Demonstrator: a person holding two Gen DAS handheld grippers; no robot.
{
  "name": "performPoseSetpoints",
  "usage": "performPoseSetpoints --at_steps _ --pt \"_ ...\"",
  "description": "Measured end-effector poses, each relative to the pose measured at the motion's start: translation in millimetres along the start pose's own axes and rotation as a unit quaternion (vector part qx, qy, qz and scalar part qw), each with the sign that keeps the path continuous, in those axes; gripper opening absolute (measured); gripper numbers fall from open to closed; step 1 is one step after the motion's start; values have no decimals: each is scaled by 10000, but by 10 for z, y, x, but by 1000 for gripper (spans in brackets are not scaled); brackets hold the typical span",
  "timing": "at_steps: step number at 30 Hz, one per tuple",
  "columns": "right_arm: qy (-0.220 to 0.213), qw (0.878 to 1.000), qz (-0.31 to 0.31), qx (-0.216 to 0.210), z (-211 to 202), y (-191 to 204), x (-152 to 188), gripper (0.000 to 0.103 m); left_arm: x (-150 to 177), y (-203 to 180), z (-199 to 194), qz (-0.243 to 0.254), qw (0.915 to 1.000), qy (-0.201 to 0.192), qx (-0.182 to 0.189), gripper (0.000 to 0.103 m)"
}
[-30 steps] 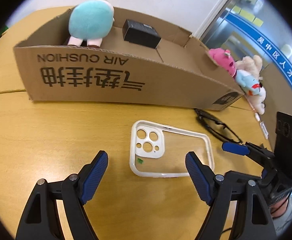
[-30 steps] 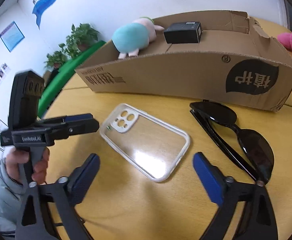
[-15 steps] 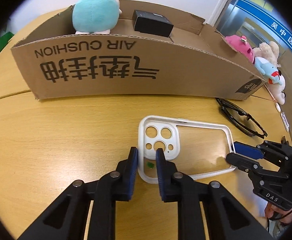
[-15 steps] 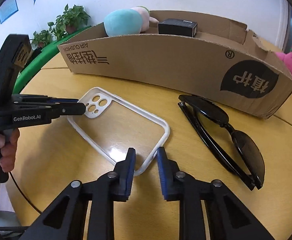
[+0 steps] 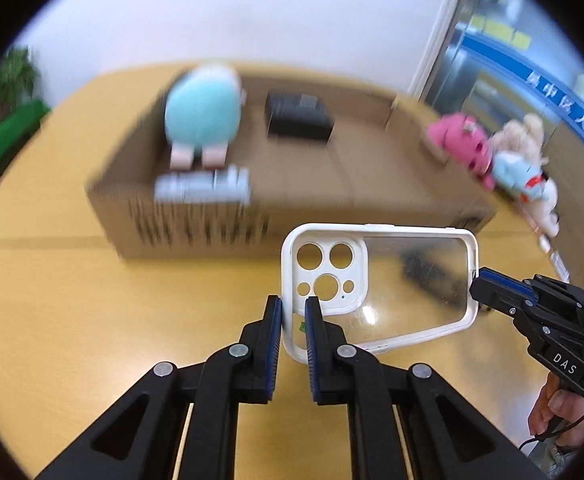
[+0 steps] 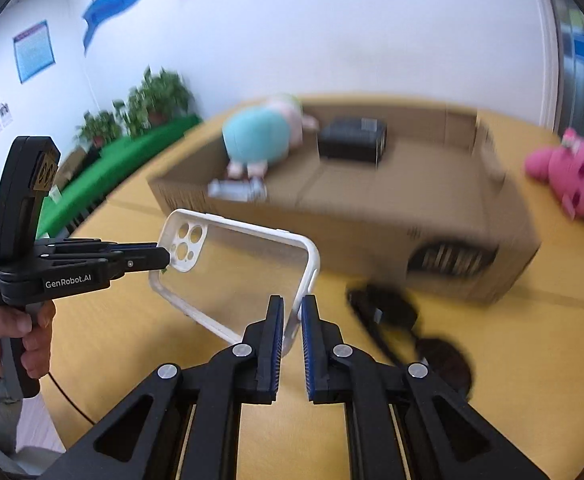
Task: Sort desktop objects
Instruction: 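Lift the phone case with both tools and carry it over the cardboard box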
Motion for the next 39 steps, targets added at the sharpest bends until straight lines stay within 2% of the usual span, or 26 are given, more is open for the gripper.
performPoseSetpoints --at_steps 3,6,10,14,18,23,29,34,39 --pt "-395 9992 19 -111 -260 38 -362 8 -388 -55 -264 207 9986 -467 -101 11" --pt "-888 9958 -235 53 -531 113 -728 8 -735 -121 -378 401 9962 -767 -90 11" --pt "-1163 9926 -297 158 -658 67 -1069 8 -1107 -153 -352 588 9939 -933 -34 10" --pt "-1198 9920 -298 257 -562 -48 -1383 8 -1380 -101 -211 659 9934 -940 -18 9" --pt "-874 9953 -273 299 -175 -186 -1661 9 -1569 43 51 687 9946 -768 -118 8" --pt "-412 9987 -213 227 333 -272 -1853 9 -1745 324 463 494 9977 -422 -168 8" --pt "392 9990 31 228 1084 -488 -1967 12 -1768 583 1095 390 9985 292 -244 8" --pt "1074 9926 514 241 1626 -780 -1913 12 -1623 704 1507 327 9953 910 -96 8" --pt "1839 9800 631 431 2003 -858 -1776 12 -1519 718 1757 463 9875 1488 -252 8"
Point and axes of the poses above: each gripper's, at about its wrist camera, not at the fingertips, and z roughly the way its jaws point, y to its left, x to its underside, the point moved 5 cm from there along z, roughly the way its jaws point, and after that the axes turned 12 degrees about z, right-handed, at the moved point
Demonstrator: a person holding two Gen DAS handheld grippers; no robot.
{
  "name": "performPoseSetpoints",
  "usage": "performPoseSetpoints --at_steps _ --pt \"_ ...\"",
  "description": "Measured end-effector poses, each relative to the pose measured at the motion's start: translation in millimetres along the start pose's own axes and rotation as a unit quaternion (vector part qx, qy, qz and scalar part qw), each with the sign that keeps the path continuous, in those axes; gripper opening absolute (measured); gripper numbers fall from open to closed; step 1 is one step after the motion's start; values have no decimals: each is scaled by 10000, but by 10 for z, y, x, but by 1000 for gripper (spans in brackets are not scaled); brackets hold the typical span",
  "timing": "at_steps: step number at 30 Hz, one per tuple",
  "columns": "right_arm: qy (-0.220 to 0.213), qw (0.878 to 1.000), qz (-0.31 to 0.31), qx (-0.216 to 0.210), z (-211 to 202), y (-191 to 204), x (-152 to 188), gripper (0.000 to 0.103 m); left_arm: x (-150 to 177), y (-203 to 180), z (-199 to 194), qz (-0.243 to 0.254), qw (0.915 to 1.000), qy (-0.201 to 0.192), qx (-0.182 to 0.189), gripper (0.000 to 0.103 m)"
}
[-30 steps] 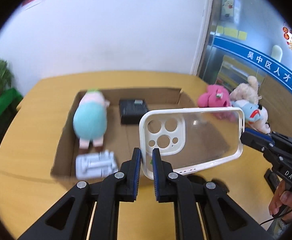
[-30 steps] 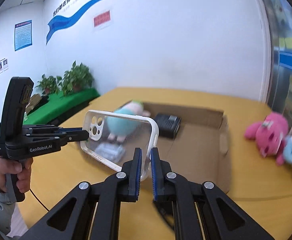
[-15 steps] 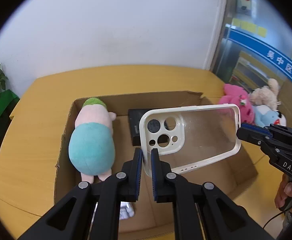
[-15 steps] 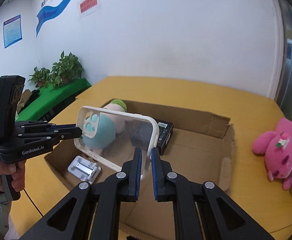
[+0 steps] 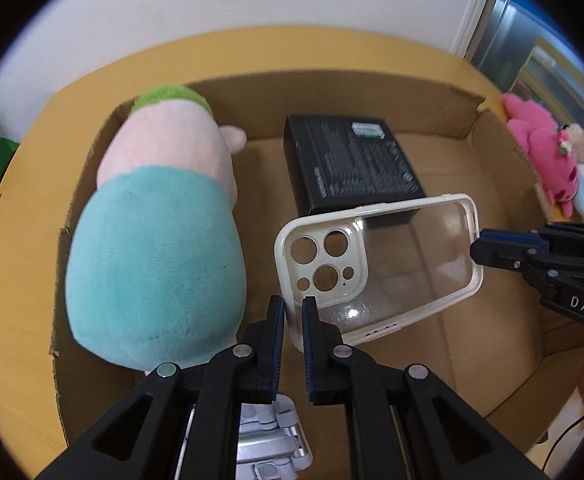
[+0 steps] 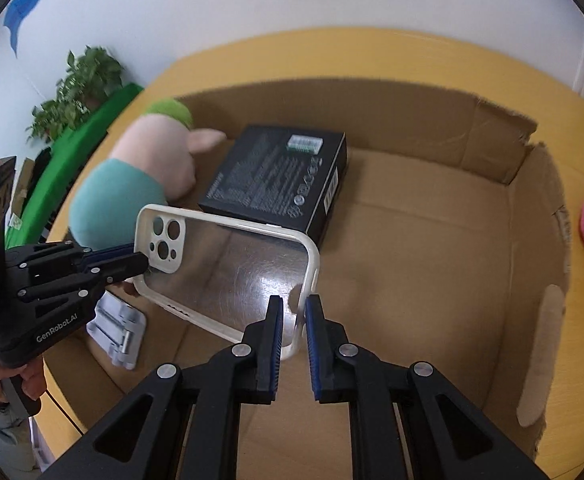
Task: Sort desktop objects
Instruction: 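Lift the phone case with both tools and carry it over the cardboard box, then lower the phone case into the box, open both tools and withdraw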
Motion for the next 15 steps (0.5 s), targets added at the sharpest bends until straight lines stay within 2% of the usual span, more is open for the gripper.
performPoseSetpoints --at_steps 8,12,14,15 --pt "1007 9944 264 205 481 -64 71 13 26 33 276 125 9969 746 -203 8" --pt "1016 9939 409 121 519 -107 124 14 70 24 316 153 9952 935 -249 8" --pt "907 9950 420 83 483 -118 148 15 98 24 290 78 9954 944 -160 8" --pt "858 9954 429 83 459 -123 163 22 107 26 270 42 9956 934 -113 8"
Point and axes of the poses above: each gripper's, at about its wrist camera, not at the fingertips, and z roughly the way its jaws point, y to its left, x to its underside, the point moved 5 cm from there along z, roughly the way its jaws point, and after that the axes turned 12 degrees about z, right-handed, at the moved point
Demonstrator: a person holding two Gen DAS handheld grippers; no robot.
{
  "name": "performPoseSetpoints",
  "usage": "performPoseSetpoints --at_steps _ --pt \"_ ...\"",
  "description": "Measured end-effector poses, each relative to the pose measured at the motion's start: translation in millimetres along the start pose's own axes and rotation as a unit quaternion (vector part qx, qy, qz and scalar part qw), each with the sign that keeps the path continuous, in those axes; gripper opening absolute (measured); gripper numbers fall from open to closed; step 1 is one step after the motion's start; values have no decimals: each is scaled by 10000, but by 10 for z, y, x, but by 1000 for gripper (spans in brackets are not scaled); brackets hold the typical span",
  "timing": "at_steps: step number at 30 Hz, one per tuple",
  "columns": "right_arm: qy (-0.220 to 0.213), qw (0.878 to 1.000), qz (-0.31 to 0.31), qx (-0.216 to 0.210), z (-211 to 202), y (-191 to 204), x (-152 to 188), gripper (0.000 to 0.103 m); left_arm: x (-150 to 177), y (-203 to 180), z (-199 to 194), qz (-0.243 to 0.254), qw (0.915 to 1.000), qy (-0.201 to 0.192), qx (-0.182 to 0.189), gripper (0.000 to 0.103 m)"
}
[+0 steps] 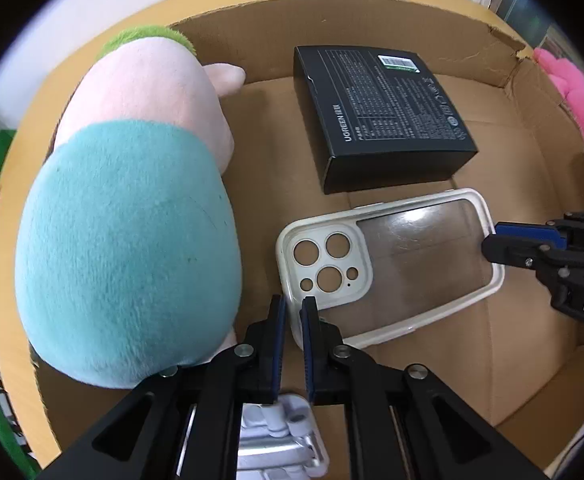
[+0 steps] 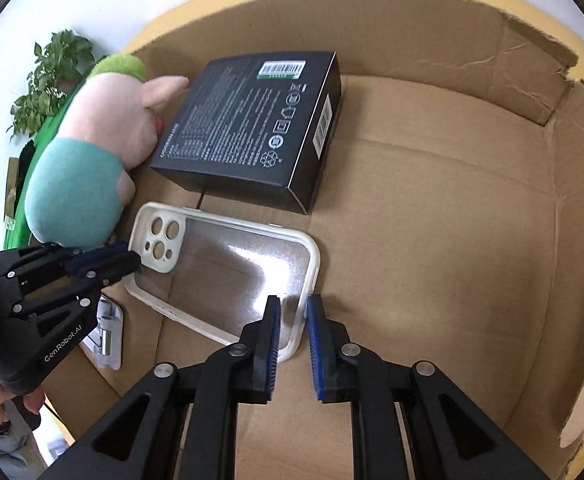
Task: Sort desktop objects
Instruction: 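Lower the phone case into the box, open both tools and withdraw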
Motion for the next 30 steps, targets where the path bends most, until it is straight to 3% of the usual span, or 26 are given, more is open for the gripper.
performPoseSetpoints --at_steps 1,3,5,6,8,9,10,11,13,16,17,23,27,30 --pt "-105 9999 7 46 -49 -5 29 29 18 8 -43 -56 10000 -70 40 8" --pt "-502 9984 -113 221 -246 26 96 54 68 18 -283 -291 9976 -509 378 8" --pt "-1034 9938 -286 275 -562 104 209 63 156 12 -652 -447 9899 -1158 678 11" --pt "-1331 9901 -393 190 -757 161 307 74 210 9 -806 -485 9868 -1391 673 19" --pt "-1985 9783 -590 75 -1156 247 557 97 435 -51 -1314 -470 9735 -2197 418 46" --pt "-2315 9705 -668 98 -1328 279 641 103 475 -77 -1453 -434 9686 -2438 237 71" --pt "-2639 9615 -760 96 -1509 299 803 103 573 -114 -1683 -358 9581 -2839 -134 83" --pt "-2782 9572 -795 100 -1618 317 878 103 711 -190 -1857 -287 9481 -3136 -436 83" --pt "-2975 9511 -816 133 -1751 321 1113 103 848 -322 -2020 -256 9415 -3297 -645 83" --pt "-3160 9445 -864 232 -1830 365 1409 103 1131 -539 -2121 -518 9383 -3415 -190 83" --pt "-3200 9431 -863 267 -1855 375 1480 103 1062 -607 -2106 -515 9379 -3426 -158 83" --pt "-3351 9358 -869 671 -1915 318 1815 103 1294 -924 -2148 -301 9357 -3466 -592 83" --pt "-3415 9317 -1005 725 -1980 309 1964 103 1351 -1031 -2136 -252 9353 -3514 -331 83" --pt "-3448 9297 -1075 722 -2004 336 2031 103 1355 -1042 -2120 -253 9348 -3518 -424 83"
Point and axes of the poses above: each gripper's, at about its wrist camera, not at the fingertips, and z roughly the way its jaws point, y to its left, x to its underside, the point moved 5 cm from there along z, roughly the way its jaws point, and after that the axes turned 12 degrees about z, right-handed, at the moved point
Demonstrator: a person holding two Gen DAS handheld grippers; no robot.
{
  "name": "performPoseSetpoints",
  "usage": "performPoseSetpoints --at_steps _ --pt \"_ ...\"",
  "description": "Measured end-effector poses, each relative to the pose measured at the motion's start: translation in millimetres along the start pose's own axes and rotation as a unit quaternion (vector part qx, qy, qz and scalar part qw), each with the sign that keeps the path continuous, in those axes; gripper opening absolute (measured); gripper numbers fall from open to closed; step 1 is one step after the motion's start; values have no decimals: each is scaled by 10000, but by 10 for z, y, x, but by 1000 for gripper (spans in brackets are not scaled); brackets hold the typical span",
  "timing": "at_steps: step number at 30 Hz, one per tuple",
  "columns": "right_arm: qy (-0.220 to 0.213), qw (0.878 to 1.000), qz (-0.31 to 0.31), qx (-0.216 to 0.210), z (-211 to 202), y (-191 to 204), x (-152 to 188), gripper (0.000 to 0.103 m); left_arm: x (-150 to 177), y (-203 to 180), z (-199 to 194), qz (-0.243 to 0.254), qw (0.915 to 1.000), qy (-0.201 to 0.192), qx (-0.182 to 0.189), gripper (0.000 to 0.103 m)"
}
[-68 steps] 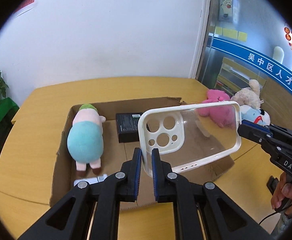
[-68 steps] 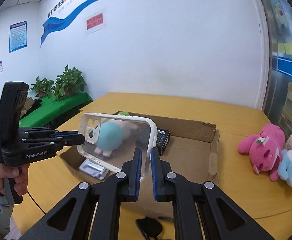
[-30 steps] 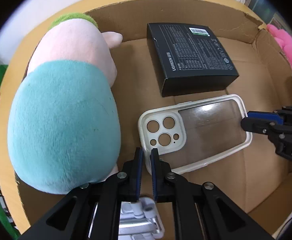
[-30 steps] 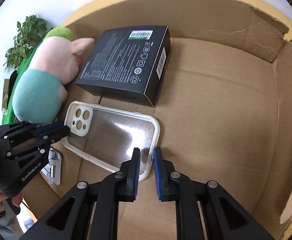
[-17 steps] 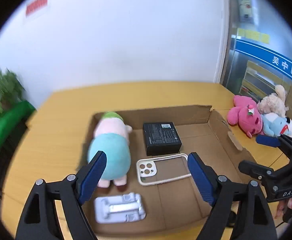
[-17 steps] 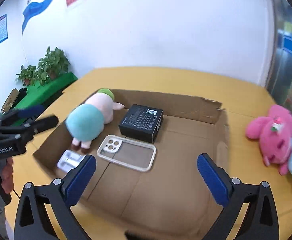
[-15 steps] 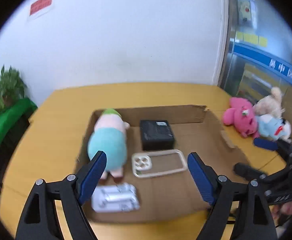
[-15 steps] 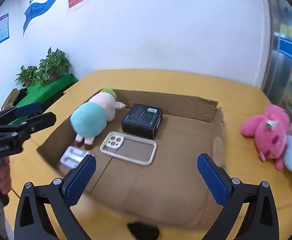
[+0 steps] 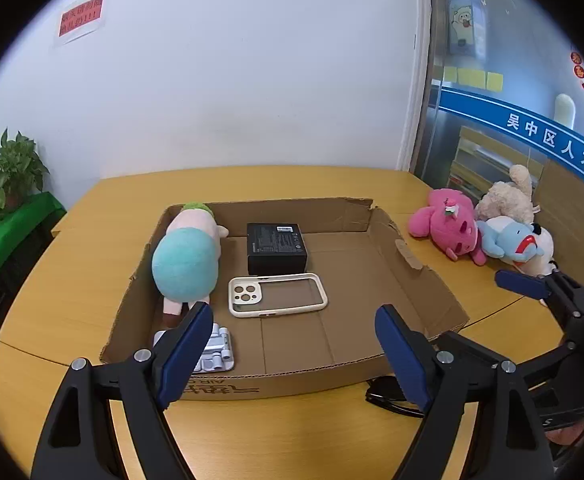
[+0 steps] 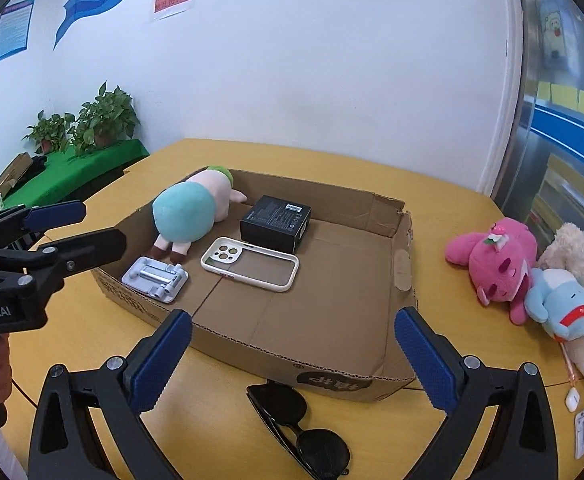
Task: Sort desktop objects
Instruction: 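Lower the phone case into the box, open both tools and withdraw, then move both tools to the black sunglasses and close around the frame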
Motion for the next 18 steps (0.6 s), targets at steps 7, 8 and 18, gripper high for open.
performPoseSetpoints --at_steps 7,8,18 --pt "-25 10000 37 -33 -88 26 68 103 97 31 -90 -105 9998 -25 -141 83" --pt "-7 10000 38 -30 -88 32 79 103 111 39 -102 -119 9998 -27 -142 83" --pt "764 9962 -87 -399 151 -258 578 103 504 66 -22 -328 9986 363 211 83"
Point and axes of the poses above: each gripper's, at about its wrist camera, not at the fingertips, and z roughly the way its jaws point, y to its left, x to its underside, the point moved 5 cm from there along z, roughly the way its jaws point, and after that the axes turned 12 degrees about z, right-handed, at the moved point
